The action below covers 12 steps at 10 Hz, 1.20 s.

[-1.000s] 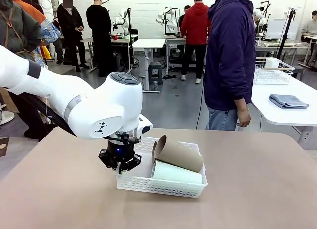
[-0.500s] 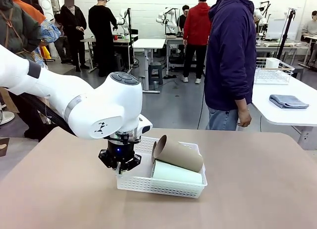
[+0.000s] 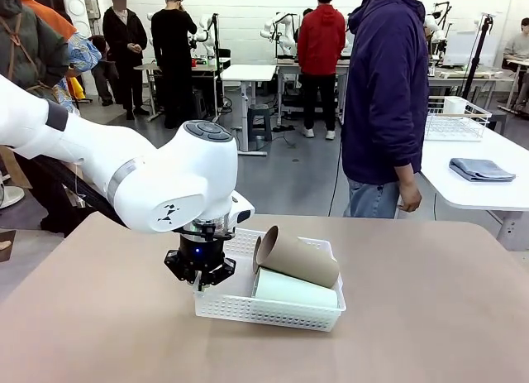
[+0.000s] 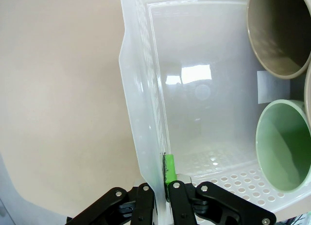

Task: Clean and organize the cups into the basket.
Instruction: Move the Organizing basket back to the left side of the table.

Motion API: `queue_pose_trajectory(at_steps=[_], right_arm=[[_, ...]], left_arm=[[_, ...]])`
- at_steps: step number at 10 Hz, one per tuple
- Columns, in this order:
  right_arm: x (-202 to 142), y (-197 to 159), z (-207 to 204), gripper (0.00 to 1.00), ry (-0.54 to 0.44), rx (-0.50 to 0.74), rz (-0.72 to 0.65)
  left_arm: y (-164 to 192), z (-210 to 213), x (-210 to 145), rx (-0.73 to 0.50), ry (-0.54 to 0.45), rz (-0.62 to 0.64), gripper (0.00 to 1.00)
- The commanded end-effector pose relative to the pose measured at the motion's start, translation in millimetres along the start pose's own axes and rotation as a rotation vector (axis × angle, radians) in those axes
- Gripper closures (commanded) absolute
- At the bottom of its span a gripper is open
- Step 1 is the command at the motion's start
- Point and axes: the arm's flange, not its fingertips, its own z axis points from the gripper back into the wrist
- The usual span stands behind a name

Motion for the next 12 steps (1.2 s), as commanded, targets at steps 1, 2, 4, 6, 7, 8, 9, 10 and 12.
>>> queue_pose_trajectory(at_steps=[1, 2, 4, 6, 7, 8, 9, 10, 12], right_arm=[[1, 0, -1, 0.0, -0.004, -0.003, 0.009], [1, 0, -1, 0.0, -0.004, -0.003, 0.009], [1, 0, -1, 0.0, -0.004, -0.003, 0.009], [1, 0, -1, 0.0, -0.004, -0.003, 0.009], [1, 0, -1, 0.0, -0.004, -0.003, 0.009], [1, 0, -1, 0.0, -0.004, -0.003, 0.009], [1, 0, -1, 0.0, -0.004, -0.003, 0.009], [1, 0, -1, 0.0, -0.004, -0.003, 0.009], [1, 0, -1, 0.0, -0.004, -0.003, 0.009]], left_arm=[[-2, -1, -2, 0.012, -0.003, -0.004, 1.0], [0, 0, 0, 0.0, 0.0, 0.0, 0.96], [55, -22, 15, 0.006, 0.059, 0.027, 0.96], [115, -46, 24, 0.035, 0.089, 0.068, 0.96], [143, -58, 27, 0.089, 0.064, 0.048, 0.96], [174, -76, 32, 0.134, 0.058, 0.002, 0.96], [200, -91, 37, 0.137, 0.078, 0.021, 0.96], [225, -103, 41, 0.128, 0.091, 0.026, 0.96], [282, -127, 52, 0.078, 0.139, 0.114, 0.96]])
